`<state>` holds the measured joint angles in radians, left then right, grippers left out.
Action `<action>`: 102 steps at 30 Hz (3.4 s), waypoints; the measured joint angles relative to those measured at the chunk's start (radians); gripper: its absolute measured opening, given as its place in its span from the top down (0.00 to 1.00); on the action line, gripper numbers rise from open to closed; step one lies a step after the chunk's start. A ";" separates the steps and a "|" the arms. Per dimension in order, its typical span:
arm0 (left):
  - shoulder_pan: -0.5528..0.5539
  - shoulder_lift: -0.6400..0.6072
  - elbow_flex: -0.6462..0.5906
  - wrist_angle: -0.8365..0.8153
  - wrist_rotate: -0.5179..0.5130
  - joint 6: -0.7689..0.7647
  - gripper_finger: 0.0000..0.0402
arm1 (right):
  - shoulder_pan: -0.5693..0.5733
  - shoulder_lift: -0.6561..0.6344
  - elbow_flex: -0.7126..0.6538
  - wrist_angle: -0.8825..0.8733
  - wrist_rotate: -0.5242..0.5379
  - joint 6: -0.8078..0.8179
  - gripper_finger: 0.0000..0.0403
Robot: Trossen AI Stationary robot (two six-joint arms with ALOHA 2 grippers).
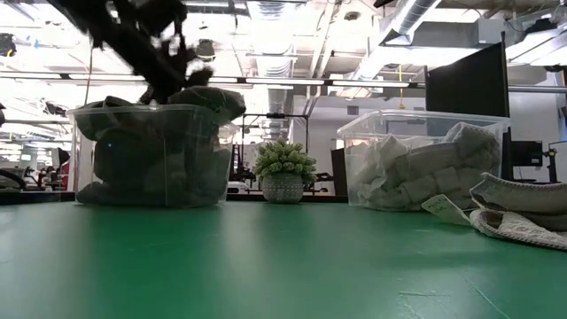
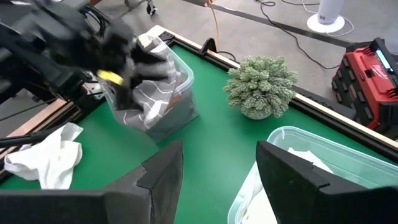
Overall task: Sort towels by color in basket
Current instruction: Put the black pattern towel into the right transparent bin
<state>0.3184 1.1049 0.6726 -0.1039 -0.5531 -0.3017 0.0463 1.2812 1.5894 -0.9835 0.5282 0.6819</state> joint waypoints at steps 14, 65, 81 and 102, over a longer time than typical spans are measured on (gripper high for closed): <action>-0.064 -0.115 -0.180 0.153 -0.185 -0.010 0.41 | -0.001 0.000 0.000 0.009 0.000 0.000 0.44; -0.035 0.233 0.043 -0.110 -0.373 0.383 0.53 | -0.001 0.000 0.000 0.044 -0.004 0.026 0.44; -0.116 0.247 0.062 -0.138 -0.689 0.605 0.54 | -0.002 -0.001 0.000 0.054 -0.005 0.021 0.44; -0.076 0.307 0.140 -0.253 -0.500 0.316 0.54 | 0.002 -0.001 0.000 0.054 -0.005 0.024 0.44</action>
<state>0.2425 1.4123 0.8124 -0.3571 -1.0531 0.0144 0.0486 1.2804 1.5898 -0.9293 0.5236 0.7057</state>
